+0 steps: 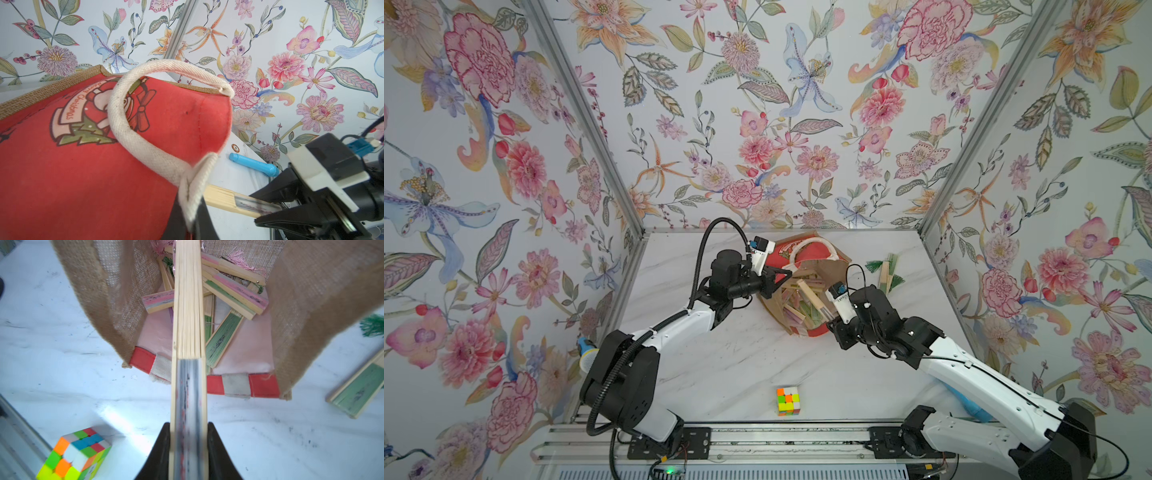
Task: Take out the folding fans from the tote bags
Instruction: Pick up the folding fan from the canvas bag, then place the folding fan at the center of the board.
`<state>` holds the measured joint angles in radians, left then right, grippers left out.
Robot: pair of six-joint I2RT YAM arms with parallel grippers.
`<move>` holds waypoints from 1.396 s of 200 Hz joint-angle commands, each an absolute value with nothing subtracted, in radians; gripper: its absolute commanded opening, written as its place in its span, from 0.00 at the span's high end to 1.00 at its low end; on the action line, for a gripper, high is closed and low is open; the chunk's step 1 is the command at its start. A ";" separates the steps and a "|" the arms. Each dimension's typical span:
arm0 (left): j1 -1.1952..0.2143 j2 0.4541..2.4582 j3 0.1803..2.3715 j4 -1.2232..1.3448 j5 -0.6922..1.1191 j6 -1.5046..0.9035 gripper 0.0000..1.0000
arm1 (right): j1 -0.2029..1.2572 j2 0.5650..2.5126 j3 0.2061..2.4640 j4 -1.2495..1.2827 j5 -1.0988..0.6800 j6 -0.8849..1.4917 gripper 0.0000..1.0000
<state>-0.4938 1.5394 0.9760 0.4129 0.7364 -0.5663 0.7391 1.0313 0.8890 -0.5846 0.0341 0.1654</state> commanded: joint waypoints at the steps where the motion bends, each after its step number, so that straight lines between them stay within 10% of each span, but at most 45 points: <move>1: -0.476 1.550 1.011 0.439 0.780 -0.590 1.00 | 0.772 0.946 0.869 -0.713 0.041 0.324 0.89; 109: -0.450 1.522 0.982 0.416 0.784 -0.568 1.00 | 0.733 0.576 1.077 -0.853 0.314 0.467 0.90; 148: -0.448 1.520 0.967 0.421 0.796 -0.570 1.00 | 0.598 0.720 1.219 -0.853 0.458 0.357 0.91; 219: -0.448 1.513 0.946 0.439 0.793 -0.580 1.00 | 0.039 1.103 1.336 -0.757 -0.057 0.204 0.93; 279: -0.448 1.508 0.936 0.451 0.788 -0.592 1.00 | -0.063 1.460 1.300 -0.556 -0.126 0.185 0.95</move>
